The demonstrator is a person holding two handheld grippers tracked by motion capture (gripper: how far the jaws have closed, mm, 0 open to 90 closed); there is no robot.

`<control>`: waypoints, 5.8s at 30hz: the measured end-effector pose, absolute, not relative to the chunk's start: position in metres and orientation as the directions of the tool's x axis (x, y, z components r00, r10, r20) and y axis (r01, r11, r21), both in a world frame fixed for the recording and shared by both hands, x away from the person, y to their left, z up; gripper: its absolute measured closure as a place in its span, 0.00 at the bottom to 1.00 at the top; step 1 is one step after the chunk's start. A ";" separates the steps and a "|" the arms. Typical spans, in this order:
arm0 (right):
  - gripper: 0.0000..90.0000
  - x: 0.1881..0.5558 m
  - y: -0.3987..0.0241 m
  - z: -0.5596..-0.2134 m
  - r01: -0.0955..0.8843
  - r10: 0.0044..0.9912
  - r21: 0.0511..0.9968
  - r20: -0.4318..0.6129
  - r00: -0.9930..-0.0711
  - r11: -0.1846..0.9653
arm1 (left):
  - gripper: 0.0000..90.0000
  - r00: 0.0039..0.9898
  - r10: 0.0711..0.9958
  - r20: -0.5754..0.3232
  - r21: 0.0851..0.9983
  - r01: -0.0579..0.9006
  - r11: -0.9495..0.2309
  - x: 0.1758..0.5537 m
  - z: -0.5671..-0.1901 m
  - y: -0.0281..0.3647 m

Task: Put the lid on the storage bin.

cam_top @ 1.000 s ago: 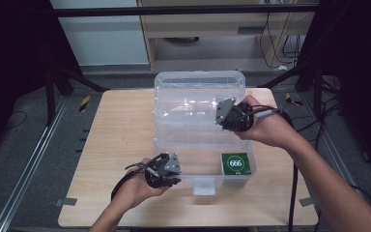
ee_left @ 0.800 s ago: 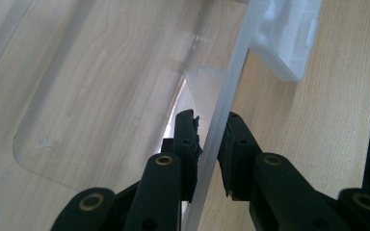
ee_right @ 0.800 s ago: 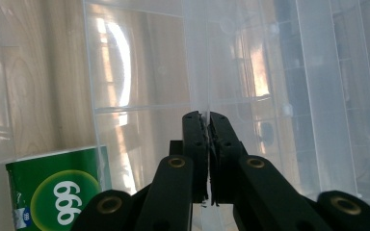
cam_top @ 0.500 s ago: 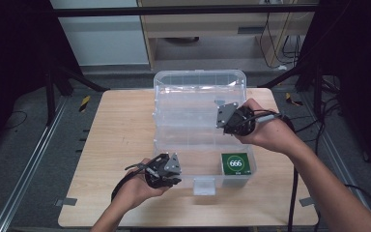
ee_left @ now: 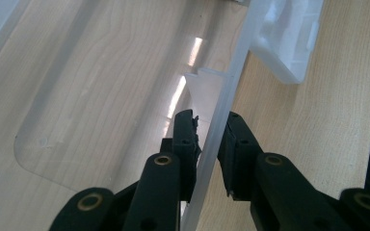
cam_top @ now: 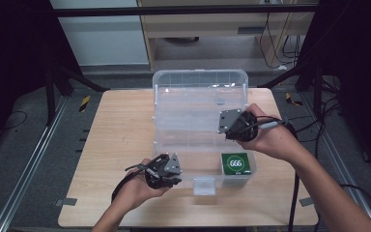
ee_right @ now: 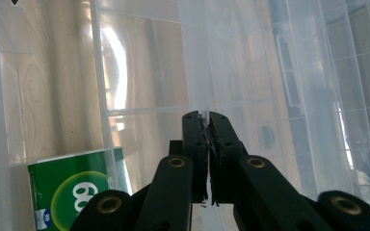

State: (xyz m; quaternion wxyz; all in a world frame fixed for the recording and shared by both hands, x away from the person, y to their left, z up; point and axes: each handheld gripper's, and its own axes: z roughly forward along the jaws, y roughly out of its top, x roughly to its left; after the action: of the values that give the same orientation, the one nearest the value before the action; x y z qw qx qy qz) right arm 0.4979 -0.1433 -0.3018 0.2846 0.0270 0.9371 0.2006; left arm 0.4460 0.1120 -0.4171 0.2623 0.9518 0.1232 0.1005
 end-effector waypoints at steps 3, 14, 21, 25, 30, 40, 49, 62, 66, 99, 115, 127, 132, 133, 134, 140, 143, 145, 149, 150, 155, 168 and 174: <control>0.97 0.495 -0.144 -0.303 -0.065 0.168 0.397 -0.524 -0.835 0.915 | 0.86 0.949 0.288 0.126 0.525 0.183 -0.831 0.446 -0.417 0.112; 0.96 0.485 -0.148 -0.306 -0.076 0.170 0.417 -0.523 -0.835 0.906 | 0.85 0.947 0.293 0.132 0.530 0.182 -0.828 0.444 -0.418 0.112; 0.96 0.477 -0.152 -0.310 -0.087 0.171 0.429 -0.528 -0.832 0.899 | 0.85 0.946 0.302 0.120 0.525 0.198 -0.828 0.443 -0.418 0.111; 0.96 0.474 -0.152 -0.311 -0.090 0.168 0.429 -0.528 -0.832 0.899 | 0.84 0.941 0.320 0.112 0.529 0.216 -0.821 0.442 -0.418 0.110; 0.96 0.472 -0.152 -0.311 -0.093 0.166 0.427 -0.530 -0.832 0.900 | 0.84 0.941 0.318 0.120 0.537 0.208 -0.817 0.443 -0.419 0.110; 0.95 0.469 -0.153 -0.313 -0.096 0.162 0.427 -0.529 -0.833 0.899 | 0.84 0.935 0.339 0.105 0.553 0.229 -0.801 0.441 -0.420 0.110; 0.95 0.465 -0.155 -0.316 -0.095 0.172 0.436 -0.533 -0.828 0.895 | 0.83 0.937 0.328 0.121 0.549 0.212 -0.808 0.441 -0.420 0.110; 0.94 0.458 -0.159 -0.320 -0.105 0.166 0.440 -0.536 -0.828 0.892 | 0.84 0.934 0.340 0.108 0.570 0.222 -0.791 0.438 -0.421 0.107; 0.95 0.455 -0.160 -0.322 -0.104 0.167 0.441 -0.534 -0.829 0.891 | 0.83 0.931 0.349 0.108 0.573 0.228 -0.787 0.436 -0.422 0.107; 0.94 0.446 -0.163 -0.329 -0.108 0.144 0.444 -0.496 -0.856 0.889 | 0.63 0.930 0.359 0.078 0.710 0.201 -0.675 0.419 -0.392 0.124; 0.93 0.443 -0.164 -0.331 -0.107 0.152 0.455 -0.495 -0.855 0.884 | 0.98 0.852 0.522 -0.034 0.792 0.341 -0.507 0.435 -0.330 0.183; 0.93 0.442 -0.163 -0.333 -0.106 0.151 0.454 -0.495 -0.856 0.885 | 1.00 0.781 0.622 -0.052 0.836 0.375 -0.401 0.468 -0.305 0.191; 0.93 0.442 -0.163 -0.333 -0.107 0.148 0.452 -0.493 -0.857 0.886 | 1.00 0.746 0.662 -0.074 0.858 0.386 -0.338 0.483 -0.294 0.187; 0.93 0.442 -0.163 -0.333 -0.107 0.148 0.452 -0.493 -0.857 0.886 | 1.00 0.746 0.662 -0.074 0.858 0.386 -0.338 0.483 -0.294 0.187; 0.93 0.441 -0.163 -0.333 -0.107 0.144 0.449 -0.491 -0.859 0.887 | 1.00 0.744 0.664 -0.079 0.860 0.388 -0.332 0.485 -0.294 0.186; 0.93 0.439 -0.163 -0.334 -0.112 0.139 0.446 -0.492 -0.859 0.888 | 1.00 0.736 0.673 -0.077 0.854 0.397 -0.336 0.484 -0.294 0.186; 0.93 0.439 -0.163 -0.335 -0.108 0.146 0.450 -0.493 -0.858 0.886 | 1.00 0.731 0.678 -0.080 0.854 0.400 -0.331 0.483 -0.294 0.188; 0.93 0.439 -0.164 -0.335 -0.108 0.145 0.450 -0.492 -0.858 0.887 | 1.00 0.729 0.680 -0.081 0.856 0.401 -0.328 0.483 -0.295 0.189; 0.93 0.438 -0.164 -0.335 -0.109 0.143 0.448 -0.491 -0.859 0.887 | 1.00 0.718 0.688 -0.109 0.858 0.417 -0.300 0.485 -0.299 0.195; 0.93 0.438 -0.164 -0.335 -0.109 0.143 0.449 -0.491 -0.859 0.887 | 1.00 0.716 0.689 -0.112 0.858 0.419 -0.297 0.486 -0.300 0.196; 0.93 0.438 -0.164 -0.335 -0.109 0.142 0.448 -0.491 -0.860 0.887 | 1.00 0.714 0.689 -0.124 0.859 0.425 -0.285 0.487 -0.303 0.198; 0.83 0.435 -0.167 -0.336 -0.076 0.204 0.535 -0.445 -0.872 0.841 | 1.00 0.722 0.681 -0.123 0.859 0.422 -0.291 0.483 -0.313 0.199; 0.71 0.429 -0.173 -0.335 -0.044 0.272 0.582 -0.444 -0.854 0.812 | 1.00 0.728 0.676 -0.114 0.857 0.416 -0.303 0.478 -0.318 0.199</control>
State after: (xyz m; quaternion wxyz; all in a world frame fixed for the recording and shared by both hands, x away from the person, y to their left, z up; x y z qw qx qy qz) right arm 0.4286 -0.1733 -0.3351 0.2630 0.0621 0.9148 0.3003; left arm 0.4781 0.1989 -0.3176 0.4805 0.7958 0.3428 0.1351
